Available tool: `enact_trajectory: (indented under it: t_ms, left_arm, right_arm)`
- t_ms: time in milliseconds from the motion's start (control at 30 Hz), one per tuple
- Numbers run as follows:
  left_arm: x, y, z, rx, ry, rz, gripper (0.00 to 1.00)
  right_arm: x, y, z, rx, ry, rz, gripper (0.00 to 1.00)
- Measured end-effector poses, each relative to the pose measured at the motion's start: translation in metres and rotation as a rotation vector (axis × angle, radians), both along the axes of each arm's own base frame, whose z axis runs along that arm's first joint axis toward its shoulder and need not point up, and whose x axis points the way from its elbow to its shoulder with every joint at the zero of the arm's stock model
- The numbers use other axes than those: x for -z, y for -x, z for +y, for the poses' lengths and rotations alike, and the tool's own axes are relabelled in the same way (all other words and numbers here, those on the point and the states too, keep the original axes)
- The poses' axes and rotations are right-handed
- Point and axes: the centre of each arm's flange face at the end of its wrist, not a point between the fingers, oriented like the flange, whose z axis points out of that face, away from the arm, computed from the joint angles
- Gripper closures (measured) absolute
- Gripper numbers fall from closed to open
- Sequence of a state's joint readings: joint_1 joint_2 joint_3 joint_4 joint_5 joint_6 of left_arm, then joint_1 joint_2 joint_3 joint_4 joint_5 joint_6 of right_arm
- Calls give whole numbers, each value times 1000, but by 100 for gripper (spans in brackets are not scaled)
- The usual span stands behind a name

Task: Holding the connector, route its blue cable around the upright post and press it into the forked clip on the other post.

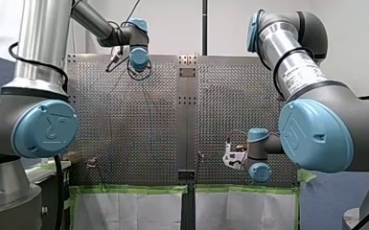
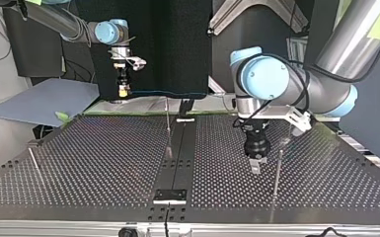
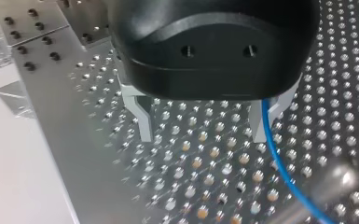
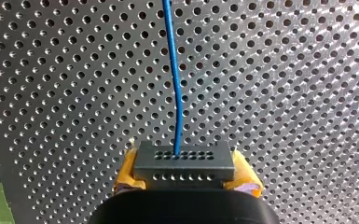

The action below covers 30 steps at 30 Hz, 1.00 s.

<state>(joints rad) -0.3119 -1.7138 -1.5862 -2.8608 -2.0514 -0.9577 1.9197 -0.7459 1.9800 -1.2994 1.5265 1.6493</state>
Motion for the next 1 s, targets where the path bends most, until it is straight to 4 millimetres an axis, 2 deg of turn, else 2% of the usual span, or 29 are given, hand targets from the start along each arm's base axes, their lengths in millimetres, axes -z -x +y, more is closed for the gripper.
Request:
enact_trajectory:
  t_ms: [167, 367, 833, 1000]
  left_arm:
    - [12, -2, -8, -18, 13, 34, 1]
    - [12, 1, -13, -42, 60, 28, 1]
    - [-20, 6, -18, -115, 184, -12, 1]
    - [-21, 6, -19, -134, 222, -21, 1]
  right_arm:
    - [0, 0, 0, 0, 1, -1, 71]
    - [0, 0, 0, 0, 4, -1, 71]
    - [-1, 1, -1, 2, 6, -3, 71]
    - [-1, 1, -2, 3, 10, -6, 71]
